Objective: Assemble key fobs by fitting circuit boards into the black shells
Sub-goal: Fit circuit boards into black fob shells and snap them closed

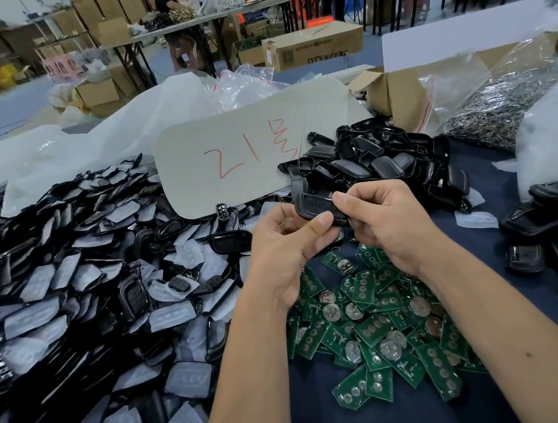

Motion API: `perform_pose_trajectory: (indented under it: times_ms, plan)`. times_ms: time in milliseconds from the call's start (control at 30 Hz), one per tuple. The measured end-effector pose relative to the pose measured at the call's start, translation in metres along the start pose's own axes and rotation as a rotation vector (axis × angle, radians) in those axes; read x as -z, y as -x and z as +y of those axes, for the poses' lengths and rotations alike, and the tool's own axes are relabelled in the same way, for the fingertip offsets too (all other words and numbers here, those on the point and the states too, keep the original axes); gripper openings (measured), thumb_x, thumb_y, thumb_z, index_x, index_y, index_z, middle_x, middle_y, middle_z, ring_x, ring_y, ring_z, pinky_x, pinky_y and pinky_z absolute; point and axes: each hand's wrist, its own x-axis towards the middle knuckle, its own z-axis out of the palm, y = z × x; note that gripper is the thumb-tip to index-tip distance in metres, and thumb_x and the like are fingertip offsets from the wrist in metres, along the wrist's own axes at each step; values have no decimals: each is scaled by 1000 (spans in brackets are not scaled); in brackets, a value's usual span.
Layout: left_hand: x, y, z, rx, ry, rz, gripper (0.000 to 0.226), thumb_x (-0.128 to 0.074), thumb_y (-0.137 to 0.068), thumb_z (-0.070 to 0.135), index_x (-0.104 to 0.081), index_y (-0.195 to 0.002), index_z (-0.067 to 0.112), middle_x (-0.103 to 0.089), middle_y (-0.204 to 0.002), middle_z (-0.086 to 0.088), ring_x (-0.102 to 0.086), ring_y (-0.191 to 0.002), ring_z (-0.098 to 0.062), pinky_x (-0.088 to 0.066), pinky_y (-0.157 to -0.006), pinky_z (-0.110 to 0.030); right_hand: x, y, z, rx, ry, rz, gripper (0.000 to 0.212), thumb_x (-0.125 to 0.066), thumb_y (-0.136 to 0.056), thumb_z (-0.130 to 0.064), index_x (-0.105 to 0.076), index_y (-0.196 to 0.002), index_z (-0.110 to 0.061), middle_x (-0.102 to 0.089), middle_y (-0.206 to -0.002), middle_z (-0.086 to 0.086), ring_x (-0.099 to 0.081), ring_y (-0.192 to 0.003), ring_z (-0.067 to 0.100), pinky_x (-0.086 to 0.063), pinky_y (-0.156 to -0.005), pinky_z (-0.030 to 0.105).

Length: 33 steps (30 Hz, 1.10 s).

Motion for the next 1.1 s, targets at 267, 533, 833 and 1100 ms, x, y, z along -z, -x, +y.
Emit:
perform_pose_trajectory:
  times_ms: [267,533,833,1100]
  plan:
    - [-21,0,-12,-285,-425,183,35,-90,-78,7,-66,-100,20,-73,-96,-13,-77,-82,-32,-66,-71,-43,21,14,-9,32,315,107,40,-70,-100,-30,-63,-64,-14,-47,-52,-1,-34,-42,9,-30,-48,24]
    - [-112,4,-45,-284,-608,175,42,-93,-71,25,-51,-79,24,-63,-80,-8,-67,-76,-35,-58,-72,-56,88,50,-43,121,702,380,28,-64,-101,-33,-67,-75,-21,-60,-58,-7,-52,-55,7,-39,-57,25]
    - [-210,9,-99,-48,-787,105,47,-91,-71,49,-57,-53,22,-71,-68,3,-69,-72,-22,-47,-60,-31,166,81,-78,-111,1189,612,18,-78,-89,-32,-83,-90,-15,-78,-89,7,-67,-89,27,-42,-76,28]
    - [-206,3,-93,-94,-905,81,24,-77,-84,38,-69,-73,18,-72,-76,2,-68,-79,-24,-50,-70,-32,144,66,-82,77,1185,741,13,-75,-87,-23,-79,-99,-22,-74,-99,4,-68,-95,25,-53,-85,34]
